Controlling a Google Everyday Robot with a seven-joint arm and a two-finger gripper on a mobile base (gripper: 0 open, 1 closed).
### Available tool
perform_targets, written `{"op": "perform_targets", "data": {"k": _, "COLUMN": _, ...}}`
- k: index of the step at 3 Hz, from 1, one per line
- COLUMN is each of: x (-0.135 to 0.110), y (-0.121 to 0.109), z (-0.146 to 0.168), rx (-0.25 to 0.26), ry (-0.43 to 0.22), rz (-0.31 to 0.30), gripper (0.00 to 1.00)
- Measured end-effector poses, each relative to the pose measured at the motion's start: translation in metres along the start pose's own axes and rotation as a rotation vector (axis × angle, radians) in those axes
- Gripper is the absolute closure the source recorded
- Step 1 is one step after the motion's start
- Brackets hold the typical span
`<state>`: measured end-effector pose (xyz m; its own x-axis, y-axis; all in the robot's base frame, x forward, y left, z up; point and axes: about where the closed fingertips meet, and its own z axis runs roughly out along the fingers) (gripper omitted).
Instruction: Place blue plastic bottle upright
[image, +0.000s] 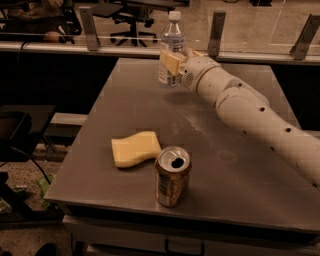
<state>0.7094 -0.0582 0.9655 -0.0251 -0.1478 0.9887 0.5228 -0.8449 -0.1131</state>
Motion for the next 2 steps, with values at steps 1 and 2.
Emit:
{"op": "perform_targets", "data": {"k": 1, "x": -0.0130, "y": -0.0064, "z": -0.0012, "rx": 0.024, "ry": 0.020, "rz": -0.014, "gripper": 1.00}}
{"op": "perform_targets", "data": {"k": 2, "x": -0.0173, "y": -0.0077, "z": -0.0021, "rx": 0.032, "ry": 0.020, "rz": -0.020, "gripper": 1.00}}
